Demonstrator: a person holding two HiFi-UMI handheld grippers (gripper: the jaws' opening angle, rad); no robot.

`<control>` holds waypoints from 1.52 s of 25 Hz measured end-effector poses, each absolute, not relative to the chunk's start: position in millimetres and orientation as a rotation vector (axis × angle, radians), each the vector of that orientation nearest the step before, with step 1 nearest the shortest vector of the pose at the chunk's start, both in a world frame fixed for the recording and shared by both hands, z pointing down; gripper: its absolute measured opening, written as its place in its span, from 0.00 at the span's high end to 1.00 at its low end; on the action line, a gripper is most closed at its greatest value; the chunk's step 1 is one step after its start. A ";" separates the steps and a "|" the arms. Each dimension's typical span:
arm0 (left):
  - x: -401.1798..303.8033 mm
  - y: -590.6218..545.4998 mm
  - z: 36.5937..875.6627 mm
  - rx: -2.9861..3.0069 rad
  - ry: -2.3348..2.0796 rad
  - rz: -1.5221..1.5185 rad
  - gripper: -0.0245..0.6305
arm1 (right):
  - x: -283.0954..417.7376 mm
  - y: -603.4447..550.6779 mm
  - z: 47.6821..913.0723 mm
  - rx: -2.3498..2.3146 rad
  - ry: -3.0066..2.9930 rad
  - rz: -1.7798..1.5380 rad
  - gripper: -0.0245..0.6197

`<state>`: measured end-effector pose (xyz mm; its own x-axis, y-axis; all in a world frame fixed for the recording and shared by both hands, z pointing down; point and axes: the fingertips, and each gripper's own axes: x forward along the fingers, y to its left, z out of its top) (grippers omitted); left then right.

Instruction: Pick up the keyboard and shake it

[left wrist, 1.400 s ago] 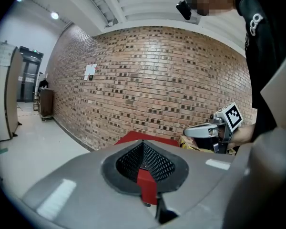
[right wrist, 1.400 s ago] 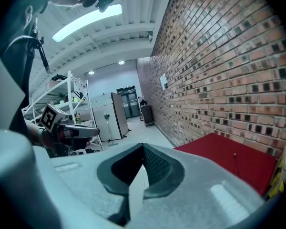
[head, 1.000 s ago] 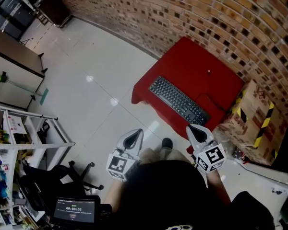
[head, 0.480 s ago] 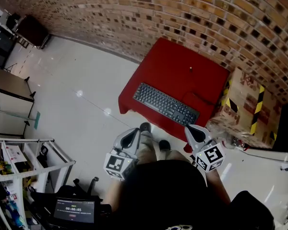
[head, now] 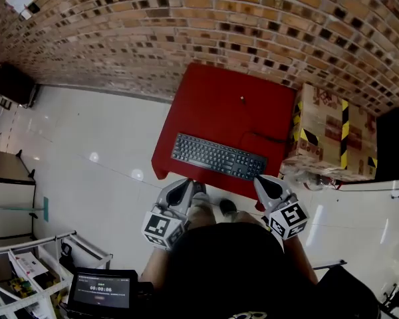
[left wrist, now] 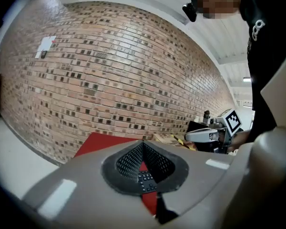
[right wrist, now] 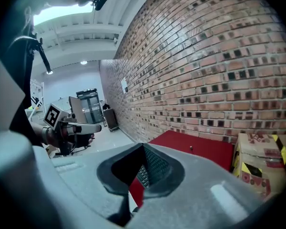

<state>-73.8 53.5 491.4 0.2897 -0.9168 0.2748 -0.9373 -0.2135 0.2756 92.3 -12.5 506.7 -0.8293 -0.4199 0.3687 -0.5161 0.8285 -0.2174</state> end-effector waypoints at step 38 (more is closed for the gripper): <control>-162.0 -46.3 532.5 2.298 -1.381 0.225 0.94 | 51.0 -15.5 537.4 1.147 -2.434 0.510 0.97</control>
